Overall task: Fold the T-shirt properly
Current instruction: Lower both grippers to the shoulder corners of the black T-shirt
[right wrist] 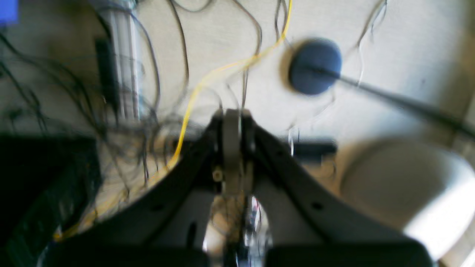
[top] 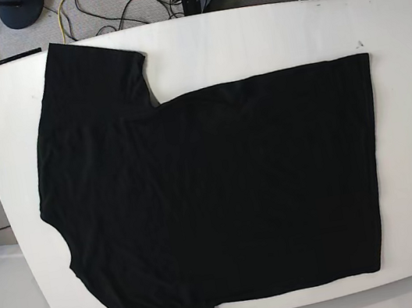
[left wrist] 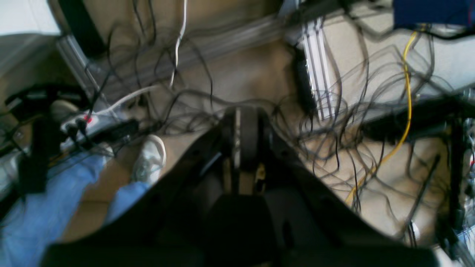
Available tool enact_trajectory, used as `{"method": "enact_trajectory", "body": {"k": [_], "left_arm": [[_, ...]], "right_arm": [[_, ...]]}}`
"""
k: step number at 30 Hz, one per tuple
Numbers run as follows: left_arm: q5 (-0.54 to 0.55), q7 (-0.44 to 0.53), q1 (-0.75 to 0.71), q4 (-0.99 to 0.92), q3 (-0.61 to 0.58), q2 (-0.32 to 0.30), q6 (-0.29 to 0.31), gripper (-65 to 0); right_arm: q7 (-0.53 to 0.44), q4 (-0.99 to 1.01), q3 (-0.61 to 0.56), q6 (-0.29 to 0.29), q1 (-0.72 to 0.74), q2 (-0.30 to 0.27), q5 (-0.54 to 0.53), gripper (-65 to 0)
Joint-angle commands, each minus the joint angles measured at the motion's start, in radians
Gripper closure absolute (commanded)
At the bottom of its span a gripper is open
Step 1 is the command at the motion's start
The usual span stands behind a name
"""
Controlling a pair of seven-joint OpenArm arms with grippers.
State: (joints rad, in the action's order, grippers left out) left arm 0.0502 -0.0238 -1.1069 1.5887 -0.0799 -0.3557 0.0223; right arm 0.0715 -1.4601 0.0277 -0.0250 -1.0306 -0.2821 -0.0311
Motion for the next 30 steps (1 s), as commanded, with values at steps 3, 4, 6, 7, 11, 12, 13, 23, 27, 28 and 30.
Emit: {"method": "enact_trajectory", "body": {"k": [3,4,6,7,11,12,13,23,27,28,30], "left_arm": [[-0.026,-0.015,-0.096,0.227,0.022,-0.009,-0.002,-0.6],[-0.033,-0.021,-0.111,0.278,0.026,-0.01,-0.001,-0.4],[-0.039,-0.031,-0.132,0.373,0.039,-0.011,0.004,-0.9],[-0.042,-0.036,-0.141,0.413,0.045,-0.01,0.009,-0.9],[-0.046,-0.04,-0.147,0.54,0.089,-0.011,0.065,-1.6],[-0.045,-0.037,-0.144,0.562,0.102,-0.011,0.076,-1.7],[-0.046,-0.034,-0.138,0.581,0.114,-0.012,0.087,-1.8],[-0.048,-0.025,0.066,0.653,0.204,-0.017,0.133,-0.7],[-0.042,-0.067,0.071,0.644,0.278,-0.005,0.162,-0.4],[-0.04,-0.071,0.073,0.643,0.295,0.0,0.172,-0.4],[-0.039,-0.085,0.079,0.644,0.333,0.02,0.182,-0.4]], "right_arm": [[-0.009,-0.13,0.039,0.0,-0.08,-0.007,0.001,-0.4],[-0.007,-0.159,0.043,-0.001,-0.088,-0.008,0.003,-0.5],[-0.003,-0.217,0.063,0.001,-0.099,-0.008,0.001,-0.5],[-0.003,-0.244,0.07,0.002,-0.105,-0.009,0.004,-0.6],[0.002,-0.342,0.113,0.002,-0.103,-0.012,0.008,-0.6],[0.008,-0.362,0.124,0.006,-0.099,-0.01,0.006,-0.7],[0.005,-0.385,0.135,0.006,-0.095,-0.01,0.003,-0.7],[0.046,-0.523,0.185,0.015,0.014,-0.052,-0.004,0.0],[0.044,-0.54,0.243,0.024,0.031,-0.098,-0.016,0.0],[0.048,-0.54,0.256,0.027,0.04,-0.105,-0.018,0.0],[0.063,-0.545,0.278,0.028,0.06,-0.12,-0.023,0.0]]}}
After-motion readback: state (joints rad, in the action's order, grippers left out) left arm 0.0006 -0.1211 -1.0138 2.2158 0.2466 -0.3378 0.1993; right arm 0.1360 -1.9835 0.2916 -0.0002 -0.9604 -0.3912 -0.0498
